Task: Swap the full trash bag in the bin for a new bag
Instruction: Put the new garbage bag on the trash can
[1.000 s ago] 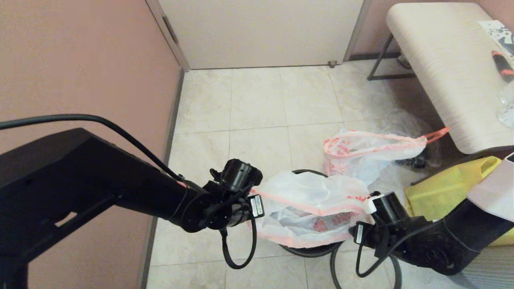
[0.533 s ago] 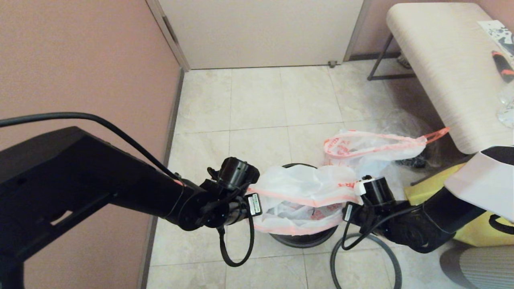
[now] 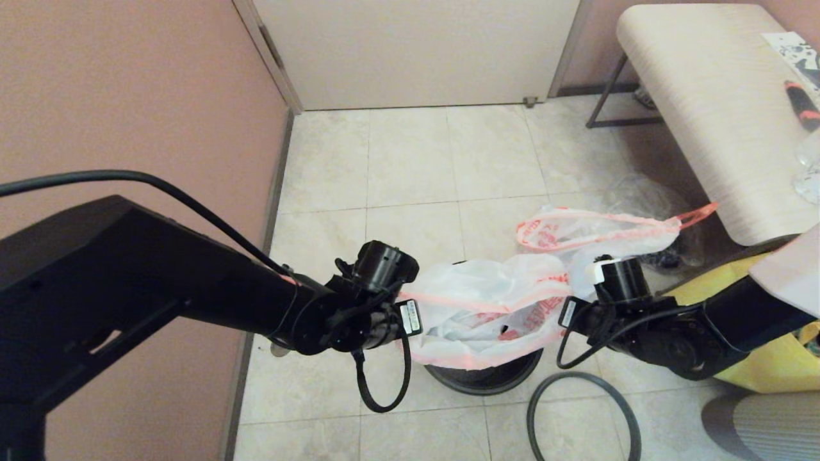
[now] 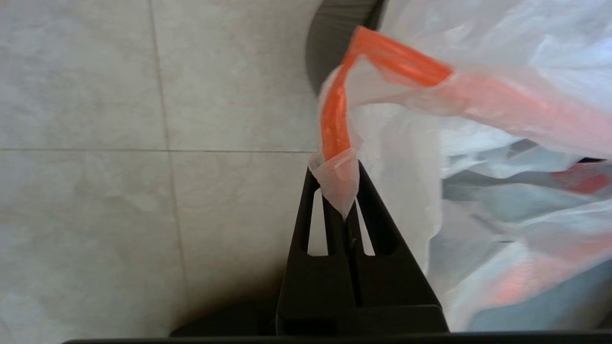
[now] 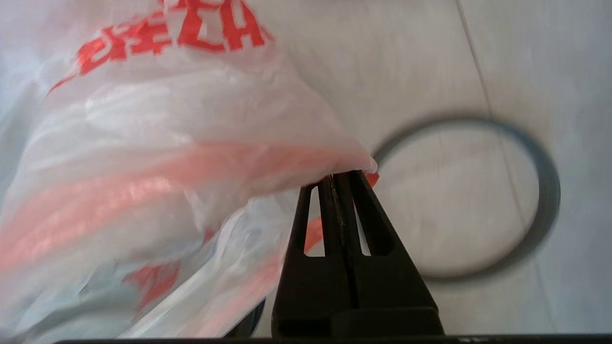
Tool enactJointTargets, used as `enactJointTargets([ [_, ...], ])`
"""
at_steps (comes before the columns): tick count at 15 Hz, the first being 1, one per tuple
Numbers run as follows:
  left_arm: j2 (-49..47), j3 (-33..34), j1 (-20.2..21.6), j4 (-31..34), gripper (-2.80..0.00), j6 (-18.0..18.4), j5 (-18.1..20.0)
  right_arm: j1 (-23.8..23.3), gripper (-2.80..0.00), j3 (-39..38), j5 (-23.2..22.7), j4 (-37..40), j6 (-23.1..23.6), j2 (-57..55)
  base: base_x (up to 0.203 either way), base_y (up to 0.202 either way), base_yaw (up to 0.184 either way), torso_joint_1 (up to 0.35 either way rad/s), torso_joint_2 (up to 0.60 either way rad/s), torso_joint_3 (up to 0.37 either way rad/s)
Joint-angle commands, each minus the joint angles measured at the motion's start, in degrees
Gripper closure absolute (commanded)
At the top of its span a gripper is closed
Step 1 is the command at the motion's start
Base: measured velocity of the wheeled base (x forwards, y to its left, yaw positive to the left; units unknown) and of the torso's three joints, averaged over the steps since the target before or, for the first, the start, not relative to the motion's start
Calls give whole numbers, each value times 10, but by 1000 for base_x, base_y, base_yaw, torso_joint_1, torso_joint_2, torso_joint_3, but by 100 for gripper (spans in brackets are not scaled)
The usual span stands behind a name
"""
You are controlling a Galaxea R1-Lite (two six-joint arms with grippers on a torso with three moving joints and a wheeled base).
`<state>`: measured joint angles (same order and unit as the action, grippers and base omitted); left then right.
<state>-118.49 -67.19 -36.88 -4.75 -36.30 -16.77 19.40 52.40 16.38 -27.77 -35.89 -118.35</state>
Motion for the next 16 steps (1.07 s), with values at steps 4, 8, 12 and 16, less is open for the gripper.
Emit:
enactJointTargets([
  [4, -15, -38, 0, 10, 0, -10, 2, 2, 0, -3, -86, 147, -174, 50, 0, 0, 0, 0, 0, 0],
  [8, -13, -114, 4, 118, 0, -62, 35, 0, -280, -30, -179, 175, -202, 73, 0, 0, 0, 0, 0, 0],
  [12, -10, -115, 11, 127, 0, -68, 41, 0, -280, -34, -202, 97, -221, 8, 0, 0, 0, 0, 0, 0],
  [16, 12, -114, 20, 129, 0, -68, 52, -5, -280, -25, -210, -28, -243, -38, 0, 0, 0, 0, 0, 0],
])
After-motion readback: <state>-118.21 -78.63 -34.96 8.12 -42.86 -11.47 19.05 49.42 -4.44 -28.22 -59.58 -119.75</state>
